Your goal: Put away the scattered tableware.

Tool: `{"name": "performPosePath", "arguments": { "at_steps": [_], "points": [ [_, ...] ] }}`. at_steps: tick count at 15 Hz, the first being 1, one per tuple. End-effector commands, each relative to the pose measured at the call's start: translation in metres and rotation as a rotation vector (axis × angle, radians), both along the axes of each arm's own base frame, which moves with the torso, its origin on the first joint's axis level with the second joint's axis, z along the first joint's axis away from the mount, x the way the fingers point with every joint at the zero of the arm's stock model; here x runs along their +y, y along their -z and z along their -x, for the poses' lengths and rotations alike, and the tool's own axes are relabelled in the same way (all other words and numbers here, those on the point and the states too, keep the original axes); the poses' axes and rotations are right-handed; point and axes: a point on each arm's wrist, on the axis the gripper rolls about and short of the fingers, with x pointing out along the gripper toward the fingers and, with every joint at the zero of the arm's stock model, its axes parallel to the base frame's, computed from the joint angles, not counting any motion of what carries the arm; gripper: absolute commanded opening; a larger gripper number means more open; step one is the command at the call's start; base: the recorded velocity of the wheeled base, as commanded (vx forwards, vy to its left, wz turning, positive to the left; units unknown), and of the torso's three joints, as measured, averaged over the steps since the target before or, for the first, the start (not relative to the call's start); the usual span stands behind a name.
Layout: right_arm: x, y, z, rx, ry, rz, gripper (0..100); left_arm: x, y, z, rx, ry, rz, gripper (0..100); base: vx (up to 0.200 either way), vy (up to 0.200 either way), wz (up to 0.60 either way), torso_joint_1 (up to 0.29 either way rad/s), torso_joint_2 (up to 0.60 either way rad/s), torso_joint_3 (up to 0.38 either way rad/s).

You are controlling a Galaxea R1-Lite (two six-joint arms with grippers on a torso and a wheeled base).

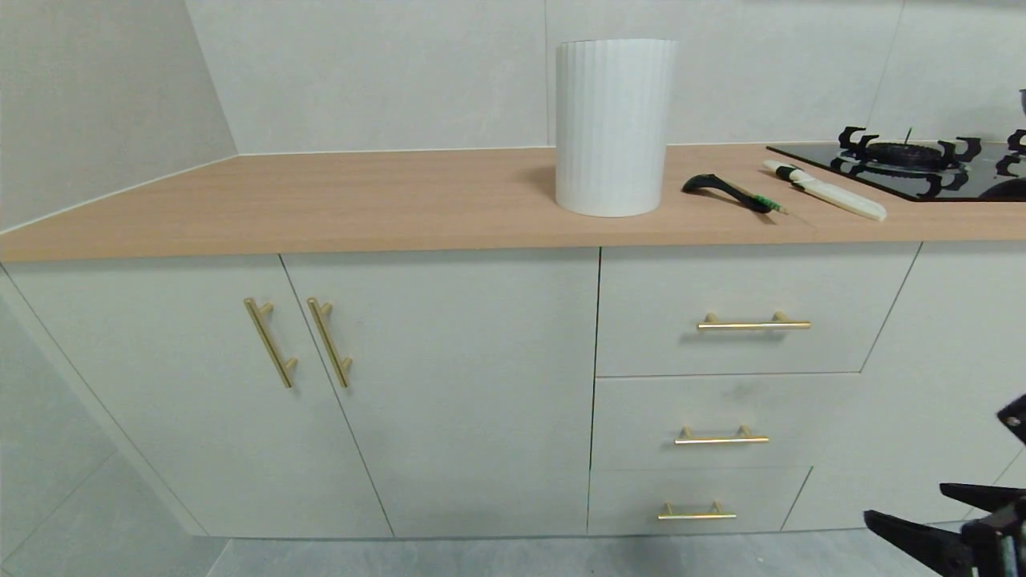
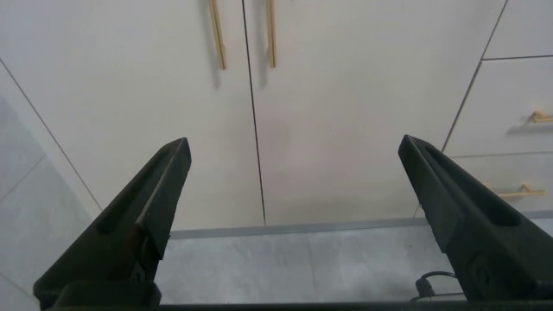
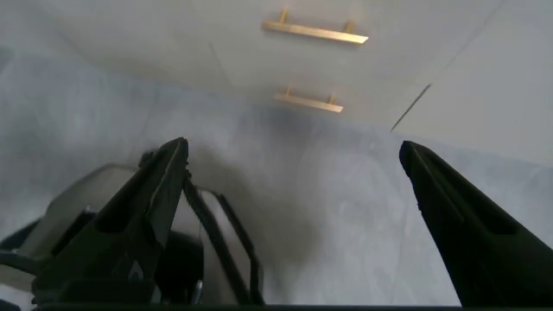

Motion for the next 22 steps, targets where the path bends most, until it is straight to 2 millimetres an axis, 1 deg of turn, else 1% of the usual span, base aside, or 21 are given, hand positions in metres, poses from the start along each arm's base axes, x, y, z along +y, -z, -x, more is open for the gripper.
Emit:
{"name": "performPosePath", "arguments": {
  "at_steps": [1, 4, 6, 9, 10, 11, 12, 13, 14, 18, 22],
  "points": [
    [0.012, 0.044, -0.049, 0.215, -0.015, 0.043, 100, 0.0, 0.0, 0.0, 0.0, 0.0, 0.0, 100, 0.0, 0.0, 0.0, 0.0, 0.0, 0.0],
    [0.012, 0.061, -0.069, 0.24, 0.005, 0.048, 100, 0.0, 0.0, 0.0, 0.0, 0.0, 0.0, 100, 0.0, 0.0, 0.0, 0.0, 0.0, 0.0],
    [0.014, 0.063, -0.077, 0.21, 0.005, 0.039, 100, 0.0, 0.0, 0.0, 0.0, 0.0, 0.0, 100, 0.0, 0.0, 0.0, 0.0, 0.0, 0.0],
    [0.022, 0.078, -0.122, 0.169, 0.008, 0.034, 100, 0.0, 0.0, 0.0, 0.0, 0.0, 0.0, 100, 0.0, 0.0, 0.0, 0.0, 0.0, 0.0],
    [0.024, 0.089, -0.133, 0.169, 0.01, 0.036, 100, 0.0, 0.0, 0.0, 0.0, -0.002, 0.0, 100, 0.0, 0.0, 0.0, 0.0, 0.0, 0.0],
    [0.026, 0.097, -0.14, 0.147, 0.019, 0.037, 100, 0.0, 0.0, 0.0, 0.0, 0.0, 0.0, 100, 0.0, 0.0, 0.0, 0.0, 0.0, 0.0],
    [0.028, 0.108, -0.144, 0.134, 0.03, 0.048, 100, 0.0, 0.0, 0.0, 0.0, 0.0, 0.0, 100, 0.0, 0.0, 0.0, 0.0, 0.0, 0.0],
    [0.029, 0.113, -0.147, 0.12, 0.042, 0.054, 100, 0.0, 0.0, 0.0, 0.0, 0.0, 0.0, 100, 0.0, 0.0, 0.0, 0.0, 0.0, 0.0],
    [0.03, 0.124, -0.155, 0.063, 0.073, 0.066, 100, 0.0, 0.0, 0.0, 0.0, 0.0, 0.0, 100, 0.0, 0.0, 0.0, 0.0, 0.0, 0.0],
    [0.037, 0.165, -0.169, 0.003, 0.146, 0.077, 100, 0.0, 0.0, 0.0, 0.0, 0.0, 0.0, 100, 0.0, 0.0, 0.0, 0.0, 0.0, 0.0],
    [0.038, 0.186, -0.182, -0.102, 0.226, 0.077, 100, 0.0, 0.0, 0.0, 0.0, 0.0, 0.0, 100, 0.0, 0.0, 0.0, 0.0, 0.0, 0.0]
  ]
}}
